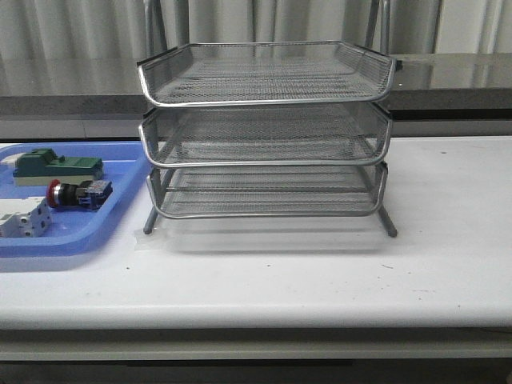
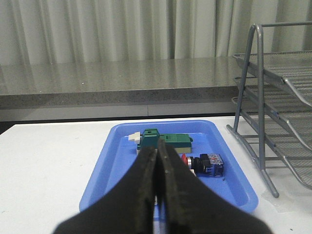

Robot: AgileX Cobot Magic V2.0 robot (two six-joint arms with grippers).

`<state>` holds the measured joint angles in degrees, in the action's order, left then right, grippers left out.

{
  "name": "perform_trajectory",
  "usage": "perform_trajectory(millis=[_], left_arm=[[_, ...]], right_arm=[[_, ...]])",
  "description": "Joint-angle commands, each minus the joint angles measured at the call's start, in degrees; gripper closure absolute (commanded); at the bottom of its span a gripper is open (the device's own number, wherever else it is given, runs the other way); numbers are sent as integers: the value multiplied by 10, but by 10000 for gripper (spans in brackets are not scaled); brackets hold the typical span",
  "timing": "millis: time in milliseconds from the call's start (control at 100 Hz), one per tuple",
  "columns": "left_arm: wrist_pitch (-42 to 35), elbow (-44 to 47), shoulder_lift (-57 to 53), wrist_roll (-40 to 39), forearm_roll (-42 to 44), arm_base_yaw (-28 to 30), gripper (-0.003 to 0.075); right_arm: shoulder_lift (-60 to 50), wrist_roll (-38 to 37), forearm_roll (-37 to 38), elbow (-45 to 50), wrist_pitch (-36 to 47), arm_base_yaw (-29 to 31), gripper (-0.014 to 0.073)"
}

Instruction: Place button on rack with both arms

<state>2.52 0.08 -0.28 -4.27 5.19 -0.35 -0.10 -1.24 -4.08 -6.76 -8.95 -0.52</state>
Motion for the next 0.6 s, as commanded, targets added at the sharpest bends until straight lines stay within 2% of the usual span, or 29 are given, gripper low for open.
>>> perform_trajectory(millis=[0, 370, 590], left_arm=[[-46, 27, -18, -6, -2, -2, 740], [-46, 27, -18, -6, -2, -2, 740], [-46, 27, -18, -6, -2, -2, 740]], right_arm=[[32, 2, 4, -43, 14, 0, 653], [232, 2, -3, -221, -147, -1, 653], [319, 2, -14, -290, -185, -1, 653]])
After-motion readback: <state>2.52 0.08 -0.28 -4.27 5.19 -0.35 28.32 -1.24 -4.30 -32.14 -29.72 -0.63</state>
